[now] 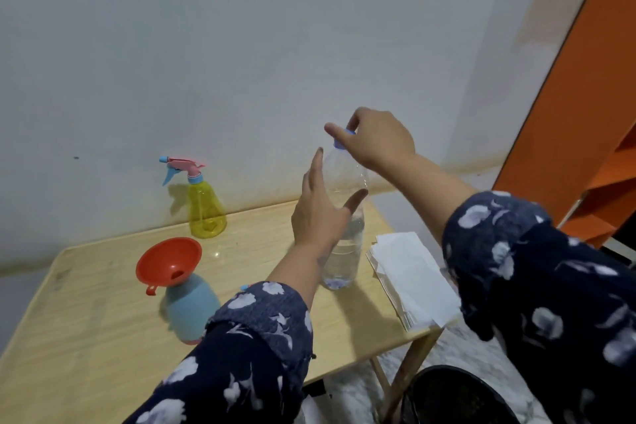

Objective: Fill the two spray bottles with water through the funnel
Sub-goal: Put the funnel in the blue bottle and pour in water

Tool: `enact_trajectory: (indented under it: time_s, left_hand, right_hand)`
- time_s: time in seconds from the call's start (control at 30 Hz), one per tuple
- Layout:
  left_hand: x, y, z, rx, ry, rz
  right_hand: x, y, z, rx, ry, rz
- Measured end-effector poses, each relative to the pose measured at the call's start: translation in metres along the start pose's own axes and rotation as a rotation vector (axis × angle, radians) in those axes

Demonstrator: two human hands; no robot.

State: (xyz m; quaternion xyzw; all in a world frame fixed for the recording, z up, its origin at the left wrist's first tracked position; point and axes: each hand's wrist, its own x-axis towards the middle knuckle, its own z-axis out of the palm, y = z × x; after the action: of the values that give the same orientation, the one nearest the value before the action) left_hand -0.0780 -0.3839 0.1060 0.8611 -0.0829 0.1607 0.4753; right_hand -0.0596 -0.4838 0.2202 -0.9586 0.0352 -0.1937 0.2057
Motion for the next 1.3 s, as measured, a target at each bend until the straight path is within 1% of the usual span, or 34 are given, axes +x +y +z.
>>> enact_trajectory:
  time_s: [0.07,0.17,0.23,0.3,0.4,0.47,0.57,0.6,0.67,0.77,0.87,0.93,1.0,1.03,1.07,1.2,1.3]
  left_hand:
    - [0.003,0.000,-0.003,-0.018,-0.007,0.008]
    - [0.006,-0.008,-0.008,-0.094,-0.003,0.002]
    - [0.008,-0.012,-0.011,-0.132,-0.021,-0.011]
    - [0.009,-0.012,-0.012,-0.165,-0.050,-0.021]
    - [0.008,-0.011,-0.010,-0.191,-0.057,-0.015]
    - [0.008,-0.011,-0.008,-0.193,-0.058,-0.018]
    - [0.008,-0.012,-0.006,-0.180,-0.057,-0.013]
    - [0.009,-0.012,-0.006,-0.189,-0.059,-0.013]
    - [0.010,-0.013,-0.006,-0.206,-0.067,-0.015]
    - [0.012,-0.015,-0.006,-0.205,-0.069,-0.009]
    - [0.010,-0.016,-0.006,-0.208,-0.069,-0.004]
    - [0.008,-0.016,-0.006,-0.223,-0.068,0.006]
    - [0.008,-0.016,-0.006,-0.238,-0.073,0.007]
    - [0.008,-0.016,-0.006,-0.242,-0.073,0.008]
    - [0.008,-0.016,-0.006,-0.240,-0.069,0.011]
    - [0.006,-0.015,-0.004,-0.215,-0.055,0.030]
    - [0.007,-0.015,-0.003,-0.198,-0.045,0.032]
  right_hand:
    - [0.011,-0.011,-0.008,-0.180,-0.107,-0.024]
    - [0.019,-0.021,-0.015,-0.315,-0.246,-0.151]
    - [0.018,-0.022,-0.024,-0.291,-0.356,-0.217]
    - [0.016,-0.020,-0.034,-0.241,-0.456,-0.238]
    - [0.018,-0.019,-0.042,-0.266,-0.518,-0.260]
    - [0.021,-0.023,-0.041,-0.338,-0.487,-0.250]
    - [0.024,-0.025,-0.033,-0.460,-0.372,-0.202]
    - [0.024,-0.027,-0.031,-0.482,-0.356,-0.217]
    - [0.024,-0.029,-0.033,-0.491,-0.379,-0.270]
    - [0.020,-0.027,-0.047,-0.347,-0.377,-0.299]
    - [0.015,-0.014,-0.055,-0.107,-0.255,-0.261]
    - [0.009,0.004,-0.049,-0.012,-0.166,-0.188]
    - [-0.001,0.029,-0.031,0.028,-0.077,-0.093]
    - [-0.008,0.043,-0.019,0.032,-0.063,-0.047]
    - [-0.016,0.054,-0.005,0.029,-0.078,-0.006]
    - [-0.057,0.088,0.052,0.043,-0.224,0.145]
    - [-0.095,0.108,0.093,0.034,-0.339,0.205]
